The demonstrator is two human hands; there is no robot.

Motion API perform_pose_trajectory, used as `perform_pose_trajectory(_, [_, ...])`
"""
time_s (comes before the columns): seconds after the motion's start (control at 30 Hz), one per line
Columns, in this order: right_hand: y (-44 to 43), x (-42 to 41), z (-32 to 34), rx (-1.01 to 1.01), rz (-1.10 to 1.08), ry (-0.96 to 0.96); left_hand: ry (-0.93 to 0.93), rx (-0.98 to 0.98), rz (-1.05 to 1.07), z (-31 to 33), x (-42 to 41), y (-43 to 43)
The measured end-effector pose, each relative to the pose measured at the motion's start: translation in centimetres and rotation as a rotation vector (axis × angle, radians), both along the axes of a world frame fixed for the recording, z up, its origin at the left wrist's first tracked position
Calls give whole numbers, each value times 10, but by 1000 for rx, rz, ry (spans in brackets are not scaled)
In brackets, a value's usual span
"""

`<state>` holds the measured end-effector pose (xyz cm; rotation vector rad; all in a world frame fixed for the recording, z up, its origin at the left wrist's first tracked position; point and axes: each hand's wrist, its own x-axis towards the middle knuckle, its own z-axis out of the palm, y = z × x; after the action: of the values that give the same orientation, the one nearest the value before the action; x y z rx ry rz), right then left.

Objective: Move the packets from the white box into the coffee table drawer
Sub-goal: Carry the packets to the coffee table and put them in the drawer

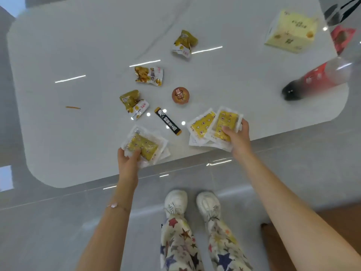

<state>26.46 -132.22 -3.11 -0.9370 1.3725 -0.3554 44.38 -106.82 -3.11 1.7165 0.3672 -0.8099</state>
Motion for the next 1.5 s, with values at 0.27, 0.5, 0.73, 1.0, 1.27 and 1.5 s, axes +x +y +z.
perform_pose_trajectory(0.27, [-9,14,-52,-203,164,68,-255,105,46,-38,-8,-16])
perform_pose_trajectory(0.5, [0,17,-42,-527,332,208,-422,291,-95,-37,-13,-5])
perform_pose_trajectory(0.73, [72,-38,-35,-892,822,167,-720,413,-406,-41,-41,26])
perform_pose_trajectory(1.0, [108,-10,-114,-876,1581,656,-820,444,-518,-66,-68,52])
perform_pose_trajectory(1.27, [107,1,-147,-716,1717,769,-766,429,-488,-81,-76,67])
perform_pose_trajectory(1.5, [107,-6,-137,-560,1579,661,-754,423,-501,-70,-82,60])
